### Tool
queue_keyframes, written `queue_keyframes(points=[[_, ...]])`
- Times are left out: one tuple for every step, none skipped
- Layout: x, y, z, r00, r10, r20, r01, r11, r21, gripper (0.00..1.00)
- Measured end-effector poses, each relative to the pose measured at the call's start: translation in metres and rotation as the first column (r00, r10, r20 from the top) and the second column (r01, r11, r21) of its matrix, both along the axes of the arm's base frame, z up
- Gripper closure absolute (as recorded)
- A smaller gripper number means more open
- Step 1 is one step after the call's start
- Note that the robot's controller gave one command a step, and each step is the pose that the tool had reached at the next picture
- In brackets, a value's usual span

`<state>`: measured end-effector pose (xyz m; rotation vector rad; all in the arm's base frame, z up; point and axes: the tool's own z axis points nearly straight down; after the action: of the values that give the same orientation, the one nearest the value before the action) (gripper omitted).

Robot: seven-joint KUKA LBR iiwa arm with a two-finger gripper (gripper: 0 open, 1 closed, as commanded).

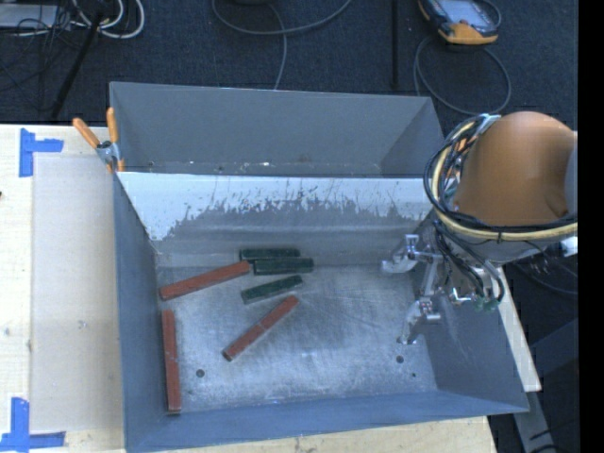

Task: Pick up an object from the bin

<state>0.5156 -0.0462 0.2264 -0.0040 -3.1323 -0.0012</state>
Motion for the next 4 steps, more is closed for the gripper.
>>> queue_keyframes(points=[[0.001, 0.0, 0.004, 1.0, 0.001, 0.008, -0.001, 1.0, -0.001, 0.0], [0.028, 0.039, -0.027, 0.999, 0.036, 0.016, -0.036, 0.999, -0.003, 0.0], [0.036, 0.059, -0.087, 0.996, 0.091, 0.014, -0.091, 0.996, 0.002, 0.0], [0.057, 0.123, -0.115, 0.958, 0.288, 0.01, -0.288, 0.958, 0.0, 1.0]])
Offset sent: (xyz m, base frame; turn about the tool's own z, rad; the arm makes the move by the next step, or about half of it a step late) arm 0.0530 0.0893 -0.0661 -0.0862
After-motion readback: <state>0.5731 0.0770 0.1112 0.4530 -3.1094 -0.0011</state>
